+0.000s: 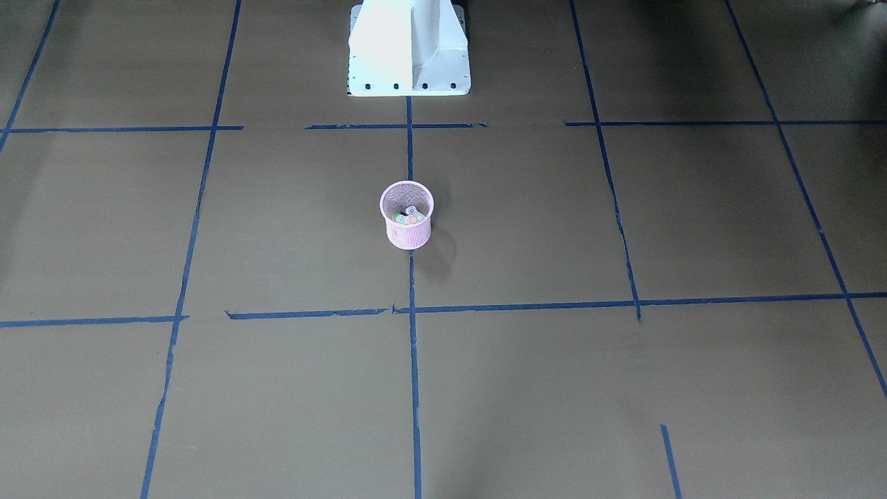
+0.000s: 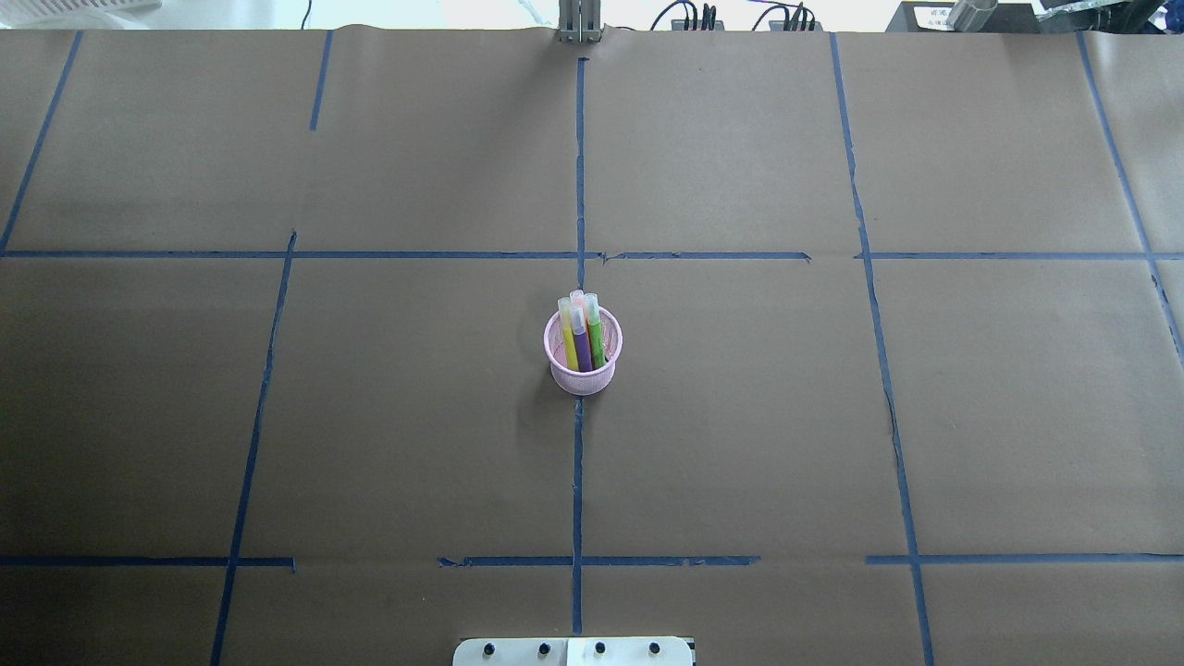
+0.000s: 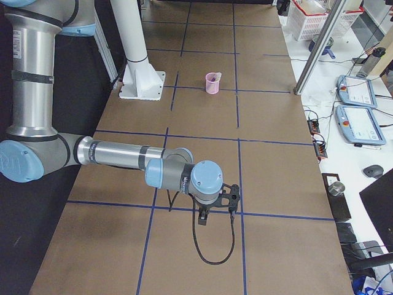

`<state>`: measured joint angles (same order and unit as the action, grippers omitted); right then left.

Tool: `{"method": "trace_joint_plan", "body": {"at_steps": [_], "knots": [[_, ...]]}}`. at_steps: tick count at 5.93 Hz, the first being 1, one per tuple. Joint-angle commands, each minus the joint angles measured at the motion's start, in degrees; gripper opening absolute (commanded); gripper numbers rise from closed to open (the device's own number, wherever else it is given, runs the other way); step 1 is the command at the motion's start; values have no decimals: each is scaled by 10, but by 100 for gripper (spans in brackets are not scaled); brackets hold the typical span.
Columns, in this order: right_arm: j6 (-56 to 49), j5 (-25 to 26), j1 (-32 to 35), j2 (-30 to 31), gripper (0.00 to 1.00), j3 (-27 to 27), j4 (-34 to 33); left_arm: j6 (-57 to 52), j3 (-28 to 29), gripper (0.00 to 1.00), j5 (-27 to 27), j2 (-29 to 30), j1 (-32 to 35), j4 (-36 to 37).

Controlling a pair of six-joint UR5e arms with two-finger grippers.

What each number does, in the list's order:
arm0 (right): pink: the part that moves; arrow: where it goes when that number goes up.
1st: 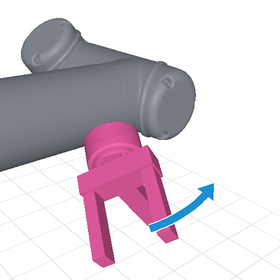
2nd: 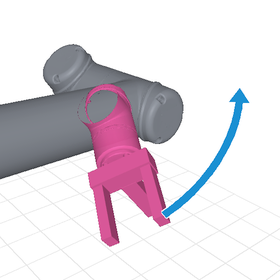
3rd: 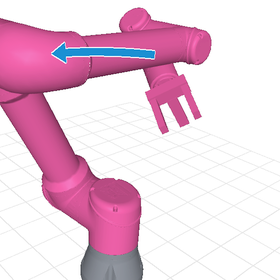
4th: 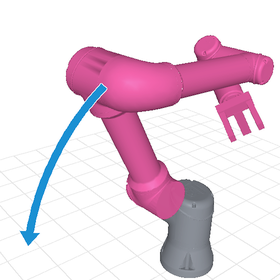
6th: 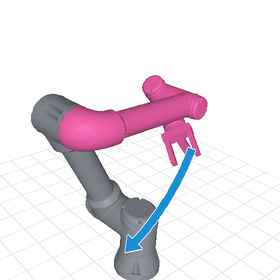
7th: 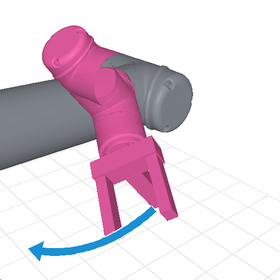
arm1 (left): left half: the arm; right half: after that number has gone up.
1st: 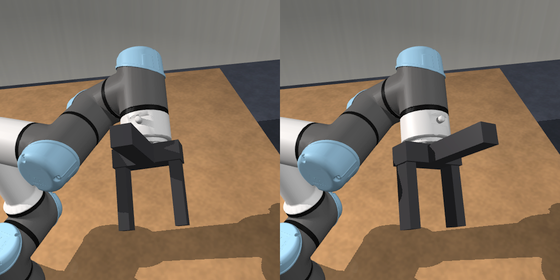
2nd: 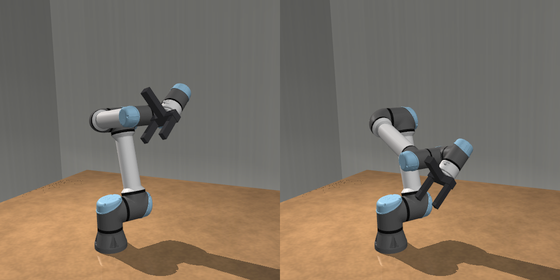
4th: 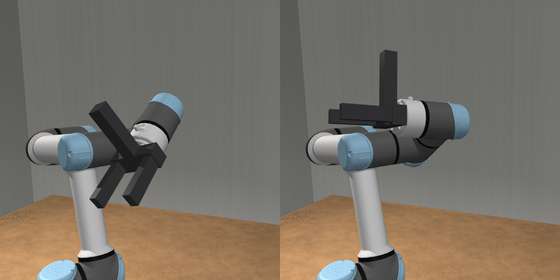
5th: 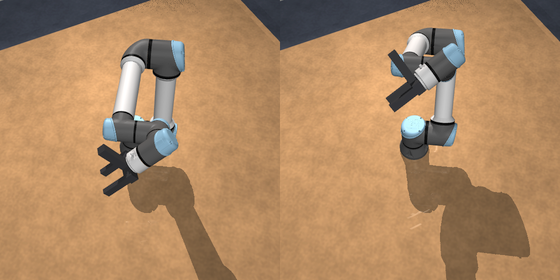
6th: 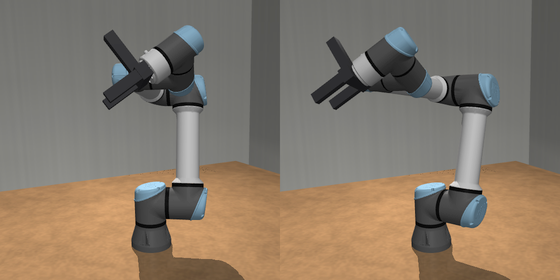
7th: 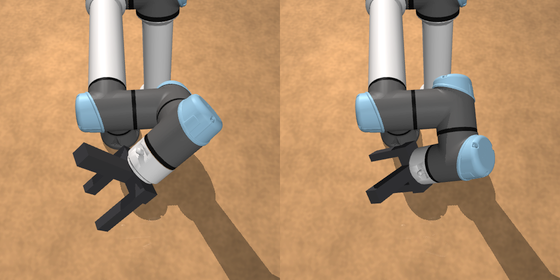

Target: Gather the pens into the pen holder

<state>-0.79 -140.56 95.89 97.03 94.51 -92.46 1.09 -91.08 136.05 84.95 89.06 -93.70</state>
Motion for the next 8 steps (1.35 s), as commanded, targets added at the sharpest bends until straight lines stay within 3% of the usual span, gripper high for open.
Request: {"method": "trace_joint_plan", "body": {"at_steps": [1, 8], "knots": [[0, 0, 0, -2, 100, 1, 0, -4, 4, 100, 2, 0, 1, 0], [0, 2, 0, -4, 100, 3, 0, -7, -6, 100, 6, 4, 16, 24]]}}
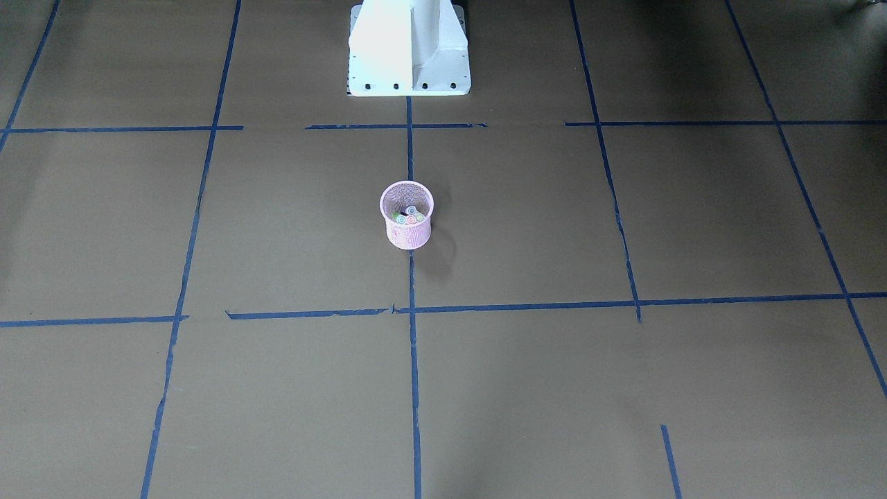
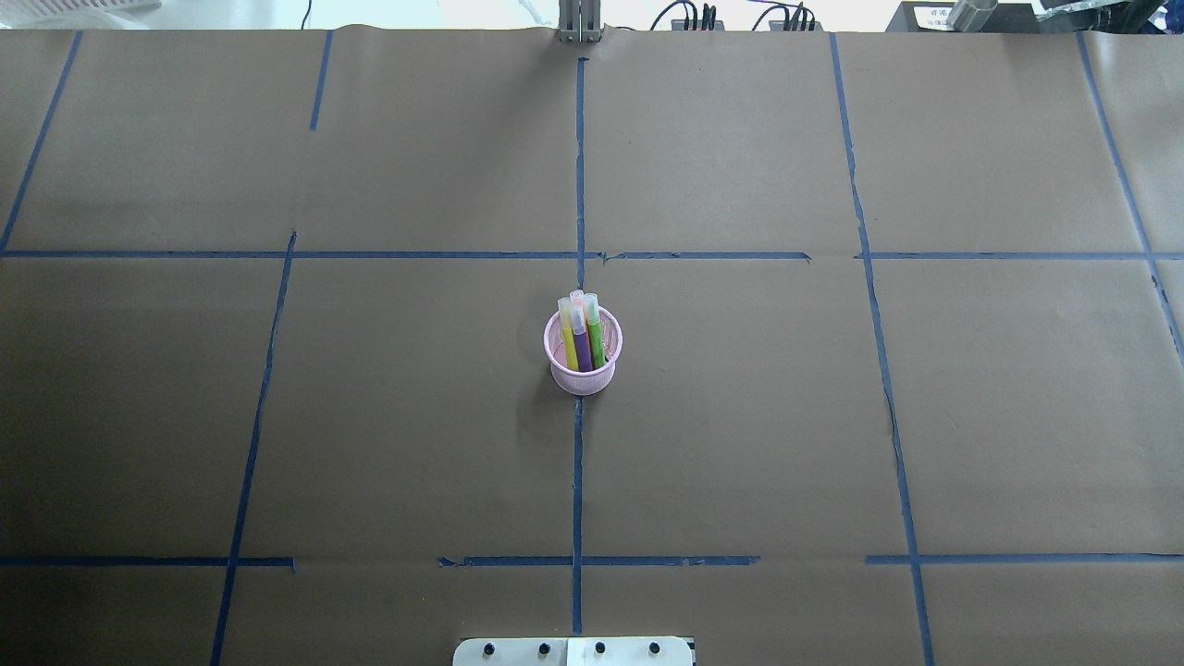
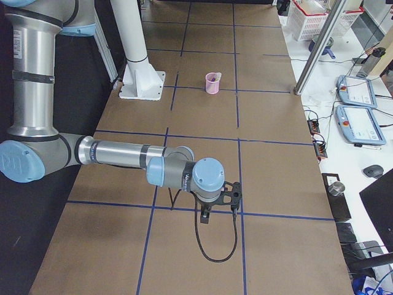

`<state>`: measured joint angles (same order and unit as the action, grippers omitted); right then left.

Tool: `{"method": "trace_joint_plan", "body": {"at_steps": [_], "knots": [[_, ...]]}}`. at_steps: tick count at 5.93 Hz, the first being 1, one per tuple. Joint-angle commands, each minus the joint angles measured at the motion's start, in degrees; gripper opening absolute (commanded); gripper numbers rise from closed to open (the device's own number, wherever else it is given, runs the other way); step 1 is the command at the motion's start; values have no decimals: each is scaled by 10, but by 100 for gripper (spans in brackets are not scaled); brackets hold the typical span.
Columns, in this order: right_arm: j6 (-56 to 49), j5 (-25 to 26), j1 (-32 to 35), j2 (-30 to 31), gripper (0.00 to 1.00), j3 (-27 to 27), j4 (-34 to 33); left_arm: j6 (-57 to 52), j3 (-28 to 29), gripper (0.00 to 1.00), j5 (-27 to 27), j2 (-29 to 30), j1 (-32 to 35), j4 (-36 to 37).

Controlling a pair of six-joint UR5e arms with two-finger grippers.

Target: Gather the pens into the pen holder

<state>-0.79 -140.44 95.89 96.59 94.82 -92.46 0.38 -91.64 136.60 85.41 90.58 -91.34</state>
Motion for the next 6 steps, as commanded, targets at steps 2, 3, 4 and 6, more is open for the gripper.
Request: {"method": "trace_joint_plan", "body": {"at_steps": [2, 3, 4, 6], "knots": [[-1, 1, 0, 0, 100, 0, 0, 0, 0, 100, 1, 0, 0, 0], [-1, 1, 0, 0, 100, 0, 0, 0, 0, 100, 1, 0, 2, -1], [-1, 1, 0, 1, 100, -1, 0, 0, 0, 100, 1, 1, 3, -1], [-16, 1, 0, 3, 100, -3, 1, -5, 0, 100, 1, 1, 3, -1]]}}
